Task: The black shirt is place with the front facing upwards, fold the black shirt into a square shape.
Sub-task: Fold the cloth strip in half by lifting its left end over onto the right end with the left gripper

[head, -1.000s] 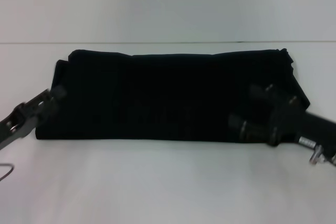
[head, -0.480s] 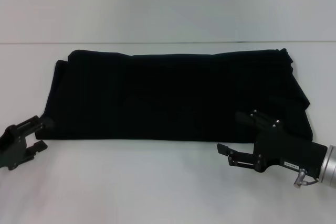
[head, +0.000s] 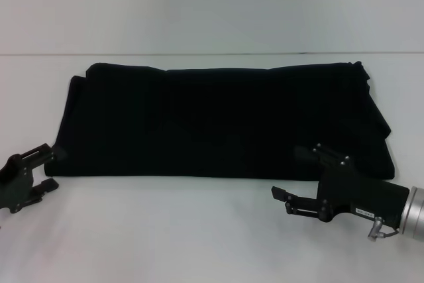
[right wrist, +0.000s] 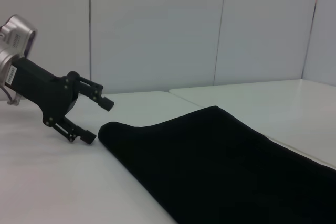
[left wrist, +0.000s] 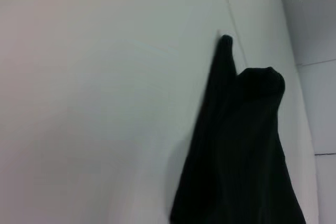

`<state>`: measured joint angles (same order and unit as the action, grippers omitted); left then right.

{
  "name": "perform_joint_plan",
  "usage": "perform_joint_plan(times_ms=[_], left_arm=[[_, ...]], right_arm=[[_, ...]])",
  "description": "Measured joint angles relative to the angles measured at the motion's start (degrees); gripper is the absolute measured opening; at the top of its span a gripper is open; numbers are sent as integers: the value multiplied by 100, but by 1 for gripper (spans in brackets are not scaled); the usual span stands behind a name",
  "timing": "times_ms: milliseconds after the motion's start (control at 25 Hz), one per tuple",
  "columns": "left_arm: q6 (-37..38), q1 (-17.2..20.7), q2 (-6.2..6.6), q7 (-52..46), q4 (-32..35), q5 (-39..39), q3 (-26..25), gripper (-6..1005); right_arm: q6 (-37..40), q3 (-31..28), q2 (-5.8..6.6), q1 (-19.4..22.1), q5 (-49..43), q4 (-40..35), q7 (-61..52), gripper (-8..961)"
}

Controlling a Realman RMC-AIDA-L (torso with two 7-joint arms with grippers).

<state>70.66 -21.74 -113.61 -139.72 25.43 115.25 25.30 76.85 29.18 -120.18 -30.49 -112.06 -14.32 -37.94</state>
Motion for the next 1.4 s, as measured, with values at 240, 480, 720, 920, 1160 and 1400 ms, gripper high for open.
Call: perform_joint_plan(times_ms=[240,480,720,920,1160,1400], left_arm=[[-135,-25,23,-136,2,41,-69,826],[-246,-128,24,-158,-25,45,-36,826],[-247,-93,44,-262,-34,49,-3,825],[-215,-52,50,-270,-38,50,-26,825],[-340,-125,50,-273,-38,50,32,825],[-561,-259,16,-245,-44,50,60,826]], right_arm=[[0,0,3,-15,14,25,3,948],[0,0,4,-27,11,34,-2,947],[18,-1,3,-9,20,34,-15,947],[12,-7,4,-2,26,35,-7,947],[14,-4,4,-16,27,35,-12,948],[19,0,3,-14,25,68,-16,948]])
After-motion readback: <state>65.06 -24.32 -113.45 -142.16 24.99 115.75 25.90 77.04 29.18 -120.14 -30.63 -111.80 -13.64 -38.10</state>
